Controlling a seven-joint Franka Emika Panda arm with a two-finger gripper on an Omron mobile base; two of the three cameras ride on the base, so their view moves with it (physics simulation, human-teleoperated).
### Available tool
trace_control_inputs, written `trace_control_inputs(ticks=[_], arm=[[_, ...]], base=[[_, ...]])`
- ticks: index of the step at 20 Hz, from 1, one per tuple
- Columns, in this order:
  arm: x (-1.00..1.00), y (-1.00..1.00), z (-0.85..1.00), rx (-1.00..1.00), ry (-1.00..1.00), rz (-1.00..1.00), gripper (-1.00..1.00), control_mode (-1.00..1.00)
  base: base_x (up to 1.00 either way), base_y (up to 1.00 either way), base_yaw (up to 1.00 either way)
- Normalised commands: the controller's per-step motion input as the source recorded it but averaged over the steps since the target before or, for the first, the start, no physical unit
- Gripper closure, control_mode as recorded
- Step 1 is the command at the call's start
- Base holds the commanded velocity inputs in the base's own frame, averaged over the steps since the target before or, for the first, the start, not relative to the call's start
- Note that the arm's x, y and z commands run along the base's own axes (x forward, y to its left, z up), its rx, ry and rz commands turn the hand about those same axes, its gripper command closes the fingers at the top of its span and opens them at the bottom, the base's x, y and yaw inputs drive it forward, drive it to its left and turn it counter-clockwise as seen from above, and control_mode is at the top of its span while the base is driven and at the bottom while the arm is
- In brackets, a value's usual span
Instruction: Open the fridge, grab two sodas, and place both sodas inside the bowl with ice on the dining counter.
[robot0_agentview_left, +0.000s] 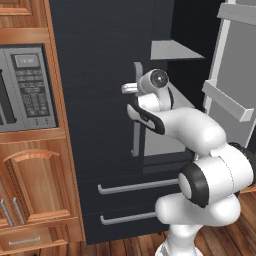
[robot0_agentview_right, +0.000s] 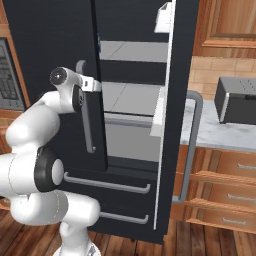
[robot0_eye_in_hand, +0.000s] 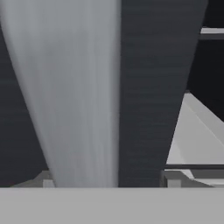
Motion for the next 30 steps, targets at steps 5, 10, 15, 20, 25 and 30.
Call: trace_control_inputs(ticks=[5,10,15,20,25,30], arm=[[0.15,0.0,-0.04,0.0,0.03,0.0,1.0,-1.0],[-0.04,0.22,-0.01,0.0,0.0,-0.03,1.0,-1.0],[-0.06,0.76,-0.04,0.0,-0.02,0.0,1.0,-1.0],[-0.19,1.0,-0.15,-0.04,0.0,0.05,1.0,-1.0],[-0.24,1.0,-0.17,-0.05,0.0,0.05,1.0,-1.0],[-0.28,1.0,-0.19,-0.05,0.0,0.08,1.0,-1.0]], base=[[0.0,0.0,0.0],[0.0,0.0,0.0],[0.0,0.0,0.0],[0.0,0.0,0.0],[0.0,0.0,0.0],[0.0,0.0,0.0]])
